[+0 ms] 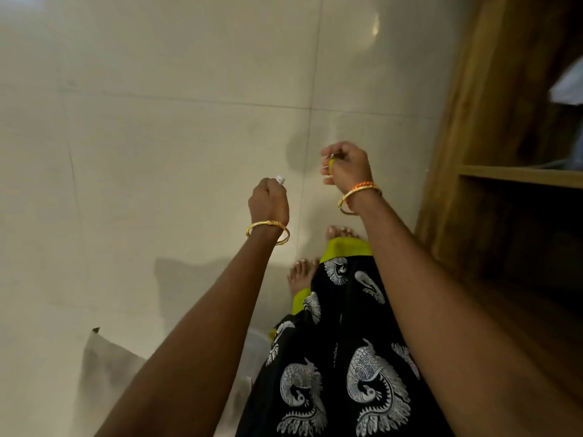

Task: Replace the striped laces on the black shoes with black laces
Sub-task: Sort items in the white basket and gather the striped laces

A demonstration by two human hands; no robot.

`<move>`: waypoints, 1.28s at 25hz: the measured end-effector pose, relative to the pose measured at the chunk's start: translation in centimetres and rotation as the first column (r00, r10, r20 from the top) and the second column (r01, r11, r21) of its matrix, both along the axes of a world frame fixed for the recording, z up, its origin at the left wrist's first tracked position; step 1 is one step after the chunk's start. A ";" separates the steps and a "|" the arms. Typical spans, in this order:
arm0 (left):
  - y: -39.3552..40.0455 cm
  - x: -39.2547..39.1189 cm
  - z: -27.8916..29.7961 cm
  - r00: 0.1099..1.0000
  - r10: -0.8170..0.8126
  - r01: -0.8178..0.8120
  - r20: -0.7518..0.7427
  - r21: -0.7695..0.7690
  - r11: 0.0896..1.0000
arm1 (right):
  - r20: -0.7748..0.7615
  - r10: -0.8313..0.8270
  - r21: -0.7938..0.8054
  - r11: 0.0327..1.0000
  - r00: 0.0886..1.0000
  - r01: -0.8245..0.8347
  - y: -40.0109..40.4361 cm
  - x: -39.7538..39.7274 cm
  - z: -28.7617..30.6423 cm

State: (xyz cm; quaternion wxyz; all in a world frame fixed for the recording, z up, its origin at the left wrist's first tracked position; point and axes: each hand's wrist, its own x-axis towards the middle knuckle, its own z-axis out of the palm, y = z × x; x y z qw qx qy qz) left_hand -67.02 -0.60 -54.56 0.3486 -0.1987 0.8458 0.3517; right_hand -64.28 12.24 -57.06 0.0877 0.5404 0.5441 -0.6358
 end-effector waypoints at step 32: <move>33.3 41.6 32.1 -0.564 -0.646 0.821 -0.514 -0.437 -0.368 | -0.408 -0.758 0.570 0.225 0.509 0.790 14.9 51.8 33.9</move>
